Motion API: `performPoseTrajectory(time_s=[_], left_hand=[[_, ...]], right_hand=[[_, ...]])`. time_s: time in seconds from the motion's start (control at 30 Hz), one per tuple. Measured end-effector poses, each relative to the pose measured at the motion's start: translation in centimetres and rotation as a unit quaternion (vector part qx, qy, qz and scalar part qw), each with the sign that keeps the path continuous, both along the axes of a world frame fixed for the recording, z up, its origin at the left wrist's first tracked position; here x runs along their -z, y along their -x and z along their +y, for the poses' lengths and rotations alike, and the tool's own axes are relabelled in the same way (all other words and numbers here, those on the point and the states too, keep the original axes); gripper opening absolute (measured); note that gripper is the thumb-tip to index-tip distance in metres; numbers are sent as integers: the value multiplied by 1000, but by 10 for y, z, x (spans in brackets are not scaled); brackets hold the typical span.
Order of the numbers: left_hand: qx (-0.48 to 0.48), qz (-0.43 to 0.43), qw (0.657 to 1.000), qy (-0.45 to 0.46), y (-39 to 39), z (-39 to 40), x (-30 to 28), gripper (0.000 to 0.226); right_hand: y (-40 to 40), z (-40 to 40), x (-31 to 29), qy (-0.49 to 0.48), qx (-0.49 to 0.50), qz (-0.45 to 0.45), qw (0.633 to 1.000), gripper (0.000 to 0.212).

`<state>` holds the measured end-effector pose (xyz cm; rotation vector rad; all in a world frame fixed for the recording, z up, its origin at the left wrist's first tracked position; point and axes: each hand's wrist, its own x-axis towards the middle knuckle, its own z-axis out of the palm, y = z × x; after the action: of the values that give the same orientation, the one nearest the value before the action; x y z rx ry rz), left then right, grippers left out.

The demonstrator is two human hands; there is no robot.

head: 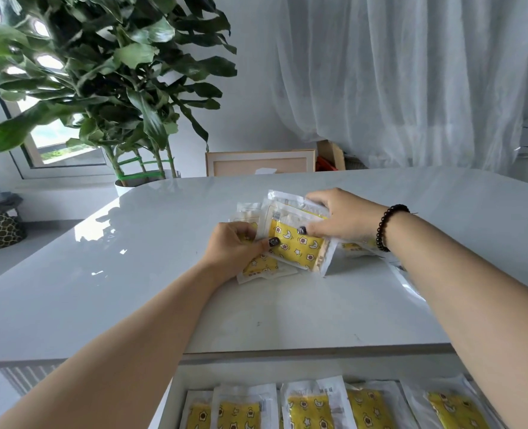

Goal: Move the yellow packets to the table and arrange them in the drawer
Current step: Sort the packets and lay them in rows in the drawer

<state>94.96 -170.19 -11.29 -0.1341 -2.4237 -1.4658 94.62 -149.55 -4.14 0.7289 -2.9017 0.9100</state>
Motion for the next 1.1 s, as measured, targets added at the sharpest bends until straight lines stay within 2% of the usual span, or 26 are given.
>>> performPoseTrajectory(time_s=[0.13,0.27,0.4,0.47,0.5,0.53,0.6,0.7,0.73,0.8,0.87,0.93,1.0,1.1], left_hand=[[-6,16,1000,-4,1,0,0,15],[-11,17,998,-53,-2,1,-4,19],[-109,67,985,-112,1,-3,-5,24],[-147,79,976,-140,-1,-5,-7,39],[-145,79,976,-141,-2,-6,-7,55],[-133,80,981,-115,-3,-9,-9,75],[-86,82,993,19,-2,-18,-17,104],[-20,88,970,225,-5,-32,-47,119],[-3,78,958,275,-8,-33,-60,112],[18,43,922,383,-14,-33,-80,82],[34,-3,872,488,-22,-27,-85,59],[57,-25,835,547,-25,-20,-78,48],[71,-29,820,568,-23,-17,-66,43],[65,-24,825,561,-17,-17,-58,38]], right_hand=[[-9,-10,1,-105,17,20,994,24],[-10,-15,2,-137,48,51,988,25],[-13,-15,-13,-253,57,58,964,26],[-15,-17,-18,-334,54,37,940,24],[-16,-19,-19,-366,52,23,929,23],[-16,-20,-18,-387,51,12,921,19],[-14,-23,-13,-405,48,3,913,13],[-12,-25,-9,-402,44,6,914,29],[-13,-26,-8,-393,44,10,918,35],[-13,-26,-7,-381,50,23,923,38],[-13,-25,-9,-382,55,20,922,33],[-14,-22,-14,-392,52,10,918,25],[-17,-20,-20,-404,53,1,913,21],[-18,-19,-19,-413,50,-11,909,31]])
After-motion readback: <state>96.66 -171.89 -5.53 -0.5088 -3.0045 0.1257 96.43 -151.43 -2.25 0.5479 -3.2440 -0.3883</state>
